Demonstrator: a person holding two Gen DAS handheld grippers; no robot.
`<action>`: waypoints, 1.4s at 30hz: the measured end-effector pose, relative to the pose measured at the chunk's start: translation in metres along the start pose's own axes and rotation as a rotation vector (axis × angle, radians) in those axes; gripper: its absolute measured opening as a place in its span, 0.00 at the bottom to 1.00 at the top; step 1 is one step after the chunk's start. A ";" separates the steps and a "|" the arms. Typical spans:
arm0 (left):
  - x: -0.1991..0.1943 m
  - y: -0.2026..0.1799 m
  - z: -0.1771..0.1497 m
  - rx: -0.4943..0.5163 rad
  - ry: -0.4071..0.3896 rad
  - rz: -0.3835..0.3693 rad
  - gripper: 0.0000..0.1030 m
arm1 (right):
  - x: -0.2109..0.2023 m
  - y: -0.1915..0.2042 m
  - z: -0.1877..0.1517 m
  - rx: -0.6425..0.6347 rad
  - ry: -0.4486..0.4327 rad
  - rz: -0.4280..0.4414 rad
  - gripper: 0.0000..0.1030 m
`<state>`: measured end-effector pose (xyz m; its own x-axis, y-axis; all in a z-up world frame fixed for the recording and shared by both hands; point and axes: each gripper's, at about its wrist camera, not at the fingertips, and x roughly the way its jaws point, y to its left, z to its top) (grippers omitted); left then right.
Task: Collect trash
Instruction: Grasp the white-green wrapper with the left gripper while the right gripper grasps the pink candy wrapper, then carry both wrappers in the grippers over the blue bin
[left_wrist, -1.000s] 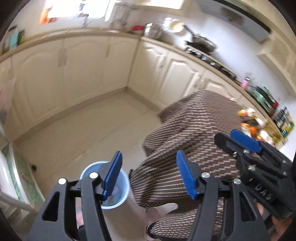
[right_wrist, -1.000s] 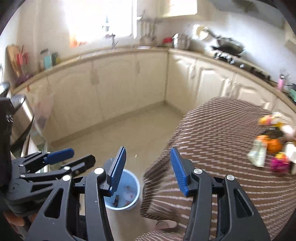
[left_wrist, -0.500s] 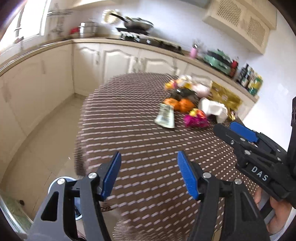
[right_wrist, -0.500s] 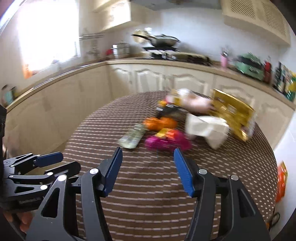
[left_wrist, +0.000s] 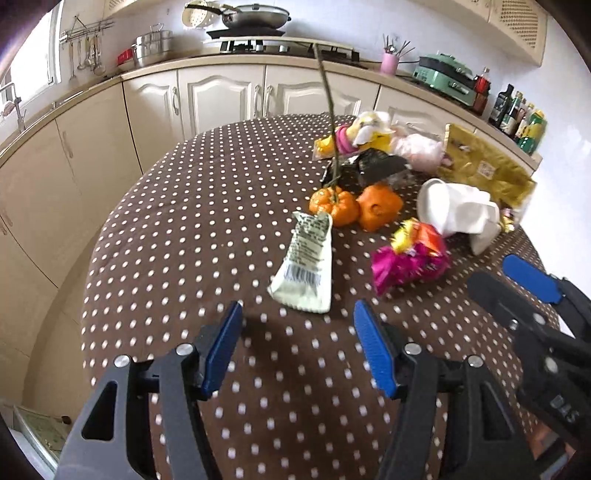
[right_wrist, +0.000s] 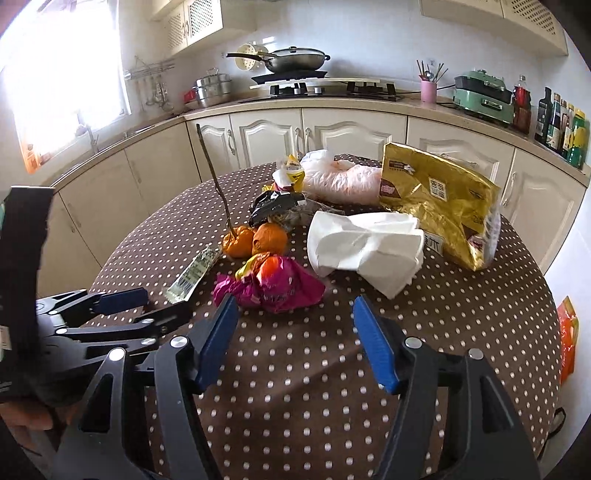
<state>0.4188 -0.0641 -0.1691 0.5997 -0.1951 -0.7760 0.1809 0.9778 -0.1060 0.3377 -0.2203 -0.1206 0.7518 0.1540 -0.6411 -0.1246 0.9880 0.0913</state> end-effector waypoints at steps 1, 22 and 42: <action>0.002 0.000 0.003 0.000 -0.003 0.005 0.60 | 0.002 0.000 0.002 -0.001 0.001 0.001 0.61; -0.012 0.038 -0.003 -0.071 -0.049 -0.051 0.22 | 0.046 0.026 0.018 0.005 0.117 0.042 0.69; -0.089 0.080 -0.050 -0.160 -0.160 -0.085 0.22 | 0.001 0.072 0.011 -0.053 0.055 0.124 0.46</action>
<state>0.3409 0.0350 -0.1392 0.7055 -0.2741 -0.6535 0.1177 0.9547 -0.2734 0.3365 -0.1489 -0.1066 0.6921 0.2730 -0.6682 -0.2500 0.9591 0.1329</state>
